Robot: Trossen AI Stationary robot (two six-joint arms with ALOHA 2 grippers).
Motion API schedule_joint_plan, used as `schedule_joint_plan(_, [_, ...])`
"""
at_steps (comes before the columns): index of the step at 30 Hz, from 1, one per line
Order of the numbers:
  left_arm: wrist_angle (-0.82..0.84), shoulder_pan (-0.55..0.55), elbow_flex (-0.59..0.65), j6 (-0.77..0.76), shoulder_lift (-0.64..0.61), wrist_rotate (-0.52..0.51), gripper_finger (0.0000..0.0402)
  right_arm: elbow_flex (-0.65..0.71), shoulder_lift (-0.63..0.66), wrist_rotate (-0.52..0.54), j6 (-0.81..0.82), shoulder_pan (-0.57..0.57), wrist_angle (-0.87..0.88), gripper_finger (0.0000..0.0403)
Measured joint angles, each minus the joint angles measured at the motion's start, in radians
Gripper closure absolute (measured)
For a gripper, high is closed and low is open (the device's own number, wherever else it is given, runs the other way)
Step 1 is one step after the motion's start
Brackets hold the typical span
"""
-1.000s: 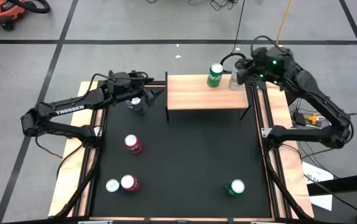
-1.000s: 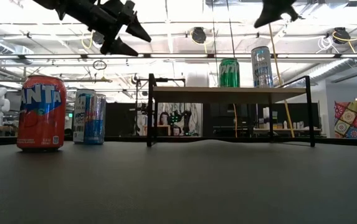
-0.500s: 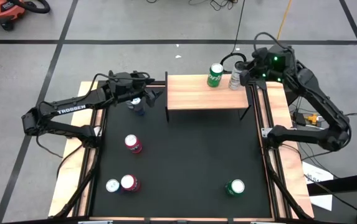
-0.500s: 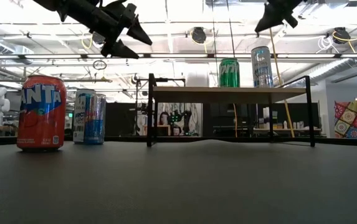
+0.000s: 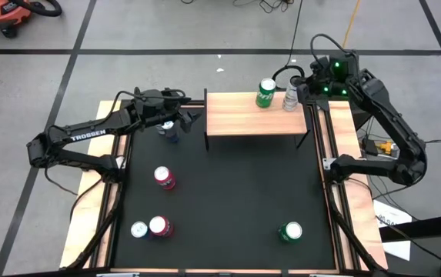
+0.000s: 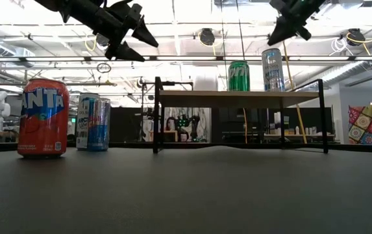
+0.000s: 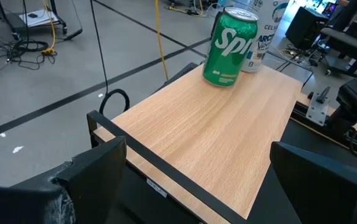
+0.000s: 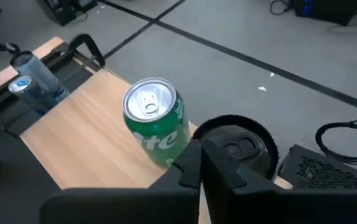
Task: Place canned beverage on shelf
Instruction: Adjust the white soda can on the shelf
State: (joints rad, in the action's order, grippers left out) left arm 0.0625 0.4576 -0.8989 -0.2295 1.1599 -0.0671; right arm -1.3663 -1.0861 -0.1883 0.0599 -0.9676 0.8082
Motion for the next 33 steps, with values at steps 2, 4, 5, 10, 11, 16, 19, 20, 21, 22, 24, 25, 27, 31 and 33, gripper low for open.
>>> schedule_joint_plan(2, [0.0, 0.0, 0.0, 0.0, 0.0, 0.002, 0.0006, 0.0, -0.005, 0.0, -0.013, 0.0, 0.003, 0.0403])
schedule_joint_plan(4, [0.0, 0.0, 0.0, 0.0, 0.0, 0.005, 0.0006, 0.0, -0.011, 0.001, -0.021, 0.0, 0.005, 0.0403])
schedule_joint_plan(5, [0.0, 0.0, 0.0, 0.0, 0.0, 0.005, 0.0006, 0.0, -0.015, 0.001, -0.024, -0.001, 0.005, 0.0403])
schedule_joint_plan(10, [0.0, 0.0, 0.0, 0.0, 0.0, 0.005, 0.0006, 0.0, -0.03, 0.005, -0.048, -0.009, 0.005, 0.0403])
schedule_joint_plan(11, [0.0, 0.0, 0.0, 0.0, 0.0, 0.005, 0.0006, 0.0, -0.035, 0.005, -0.053, -0.009, 0.005, 0.0403])
schedule_joint_plan(16, [0.0, 0.0, 0.0, 0.0, 0.0, -0.006, 0.0006, -0.001, -0.056, 0.005, -0.076, -0.009, -0.001, 0.0403])
schedule_joint_plan(19, [0.0, 0.0, 0.0, 0.0, 0.0, -0.014, 0.0006, -0.002, -0.067, 0.005, -0.085, -0.009, -0.007, 0.0403])
schedule_joint_plan(20, [0.0, 0.0, 0.0, 0.0, 0.0, -0.014, 0.0006, -0.002, -0.069, 0.005, -0.09, -0.009, -0.007, 0.0403])
schedule_joint_plan(21, [0.0, 0.0, 0.0, 0.0, 0.0, -0.014, 0.0006, -0.002, -0.071, 0.005, -0.096, -0.009, -0.007, 0.0403])
schedule_joint_plan(22, [0.0, 0.0, 0.0, 0.0, 0.0, -0.014, 0.0006, -0.002, -0.072, 0.005, -0.101, -0.009, -0.008, 0.0403])
schedule_joint_plan(24, [0.0, 0.0, 0.0, 0.0, 0.0, -0.015, 0.0006, -0.002, -0.073, 0.005, -0.111, -0.009, -0.016, 0.0403])
schedule_joint_plan(25, [0.0, 0.0, 0.0, 0.0, 0.0, -0.016, 0.0006, -0.002, -0.073, 0.005, -0.116, -0.009, -0.021, 0.0403])
schedule_joint_plan(27, [0.0, 0.0, 0.0, 0.0, 0.0, -0.018, 0.0006, -0.002, -0.073, 0.006, -0.127, -0.009, -0.026, 0.0403])
schedule_joint_plan(31, [0.0, 0.0, 0.0, 0.0, 0.0, -0.025, 0.0006, -0.002, -0.073, 0.004, -0.17, -0.01, -0.028, 0.0403])
schedule_joint_plan(33, [0.0, 0.0, 0.0, 0.0, 0.0, -0.029, 0.0006, -0.002, -0.073, 0.001, -0.179, -0.011, -0.027, 0.0403])
